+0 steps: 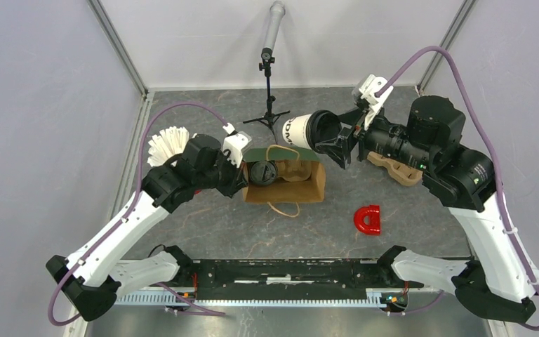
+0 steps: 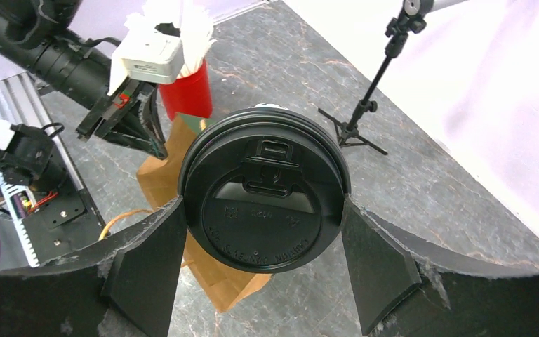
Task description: Pack the takeout coffee
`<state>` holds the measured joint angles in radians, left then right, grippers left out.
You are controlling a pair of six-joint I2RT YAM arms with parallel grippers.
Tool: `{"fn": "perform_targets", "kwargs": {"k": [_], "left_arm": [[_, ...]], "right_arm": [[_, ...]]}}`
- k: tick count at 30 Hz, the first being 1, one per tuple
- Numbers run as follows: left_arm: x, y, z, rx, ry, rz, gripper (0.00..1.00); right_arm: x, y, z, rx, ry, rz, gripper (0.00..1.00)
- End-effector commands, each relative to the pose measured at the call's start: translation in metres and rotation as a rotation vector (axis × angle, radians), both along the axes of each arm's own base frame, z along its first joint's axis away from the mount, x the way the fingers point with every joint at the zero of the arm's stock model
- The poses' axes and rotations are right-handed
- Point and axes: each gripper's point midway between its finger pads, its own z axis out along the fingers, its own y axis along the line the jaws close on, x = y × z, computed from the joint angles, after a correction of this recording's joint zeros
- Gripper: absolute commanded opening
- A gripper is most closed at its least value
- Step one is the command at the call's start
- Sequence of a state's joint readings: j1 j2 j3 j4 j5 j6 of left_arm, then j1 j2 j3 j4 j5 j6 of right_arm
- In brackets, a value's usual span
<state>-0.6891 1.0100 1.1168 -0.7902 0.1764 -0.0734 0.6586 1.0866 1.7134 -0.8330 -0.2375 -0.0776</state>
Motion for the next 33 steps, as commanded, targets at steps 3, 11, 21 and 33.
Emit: {"fn": "perform_targets", "kwargs": {"k": [3, 11, 21, 33], "left_arm": [[0.007, -0.007, 0.028, -0.083, -0.001, 0.055, 0.04], [0.008, -0.008, 0.027, -0.073, 0.002, 0.053, 0.03], [0.011, -0.007, 0.025, -0.063, -0.006, 0.058, 0.03], [0.009, -0.005, 0.026, -0.066, -0.036, 0.031, 0.03]], "right_arm": [[-0.024, 0.011, 0.028, 0.09, -0.064, 0.127, 0.63], [-0.035, 0.017, 0.057, 0.192, -0.104, 0.176, 0.63], [-0.041, 0.034, 0.01, 0.135, -0.025, 0.273, 0.62], [-0.038, 0.043, -0.065, -0.134, -0.022, 0.279, 0.62]]}}
